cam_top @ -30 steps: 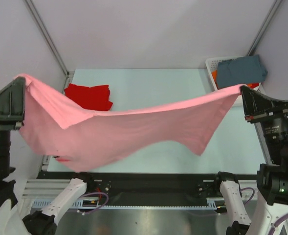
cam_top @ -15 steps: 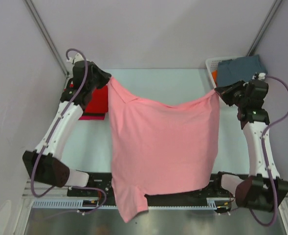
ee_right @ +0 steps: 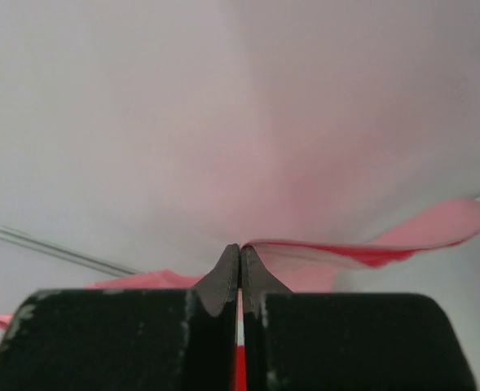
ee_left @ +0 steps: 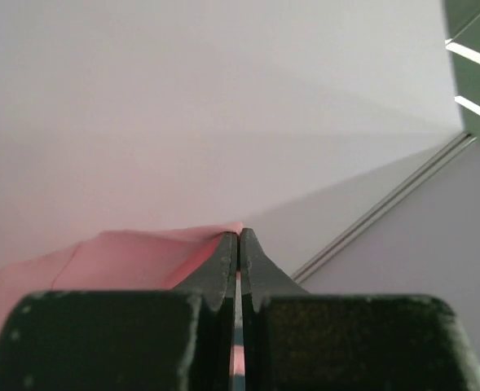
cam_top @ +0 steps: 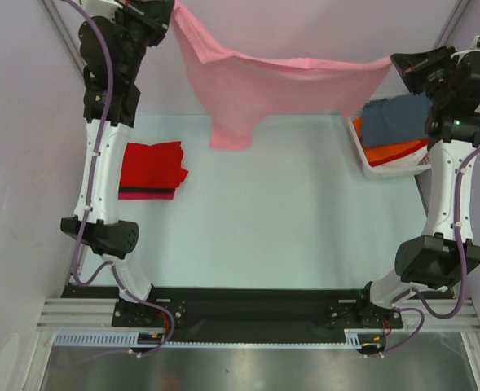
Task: Fold and stack the t-shirts
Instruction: Flatten the tshirt out
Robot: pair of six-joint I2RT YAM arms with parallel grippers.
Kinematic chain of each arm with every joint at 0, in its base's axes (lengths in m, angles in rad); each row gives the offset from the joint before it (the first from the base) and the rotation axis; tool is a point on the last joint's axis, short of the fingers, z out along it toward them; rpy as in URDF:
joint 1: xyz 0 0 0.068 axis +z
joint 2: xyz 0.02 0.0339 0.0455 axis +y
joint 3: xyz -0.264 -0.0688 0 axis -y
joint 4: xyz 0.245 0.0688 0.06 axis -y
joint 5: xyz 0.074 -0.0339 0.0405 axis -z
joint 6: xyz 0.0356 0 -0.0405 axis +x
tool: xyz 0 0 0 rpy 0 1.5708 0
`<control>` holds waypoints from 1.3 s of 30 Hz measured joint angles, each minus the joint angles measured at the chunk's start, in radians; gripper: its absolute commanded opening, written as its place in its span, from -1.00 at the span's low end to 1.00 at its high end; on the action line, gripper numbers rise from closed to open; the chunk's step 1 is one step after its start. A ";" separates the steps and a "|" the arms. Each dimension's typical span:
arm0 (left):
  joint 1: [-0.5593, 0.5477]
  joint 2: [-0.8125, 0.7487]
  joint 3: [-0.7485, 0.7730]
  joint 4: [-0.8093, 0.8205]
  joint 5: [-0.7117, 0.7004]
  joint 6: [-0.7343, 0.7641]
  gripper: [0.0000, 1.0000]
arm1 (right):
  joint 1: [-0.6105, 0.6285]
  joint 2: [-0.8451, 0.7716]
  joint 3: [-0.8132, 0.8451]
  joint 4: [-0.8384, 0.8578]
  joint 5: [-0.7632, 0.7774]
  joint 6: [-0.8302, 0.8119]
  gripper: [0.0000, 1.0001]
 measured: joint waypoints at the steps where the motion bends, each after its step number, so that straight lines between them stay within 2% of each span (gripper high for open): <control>1: 0.007 0.005 0.023 0.026 0.003 -0.005 -0.99 | -0.004 0.011 0.018 0.014 -0.010 0.006 -1.00; 4: 0.031 0.011 0.029 0.071 0.018 -0.020 -0.99 | -0.008 0.040 0.012 0.051 -0.043 0.022 -1.00; 7: 0.045 -0.002 -0.082 0.122 0.031 -0.018 -0.99 | -0.008 0.051 -0.095 0.101 -0.073 0.035 -1.00; 10: 0.047 -0.042 -0.306 0.187 0.046 -0.015 -0.99 | -0.010 0.057 -0.242 0.143 -0.096 0.043 -1.00; 15: 0.042 -0.181 -0.846 0.250 0.019 0.009 -0.99 | -0.012 0.058 -0.479 0.178 -0.127 0.033 -1.00; 18: 0.034 -0.287 -1.097 0.254 -0.020 0.026 -0.99 | -0.014 0.046 -0.631 0.211 -0.141 0.021 -1.00; 24: -0.006 -0.589 -1.401 0.308 -0.097 0.037 -0.99 | -0.019 -0.045 -0.859 0.240 -0.142 -0.013 -1.00; 30: -0.060 -0.859 -1.674 0.352 -0.126 0.025 -1.00 | -0.039 -0.341 -1.130 0.235 -0.099 -0.062 -1.00; 35: -0.137 -1.057 -1.870 0.282 -0.145 0.014 -0.99 | -0.084 -0.608 -1.247 0.109 -0.061 -0.140 -1.00; 39: -0.156 -1.256 -1.971 0.200 -0.148 -0.011 -1.00 | -0.110 -0.818 -1.322 -0.018 -0.020 -0.196 -1.00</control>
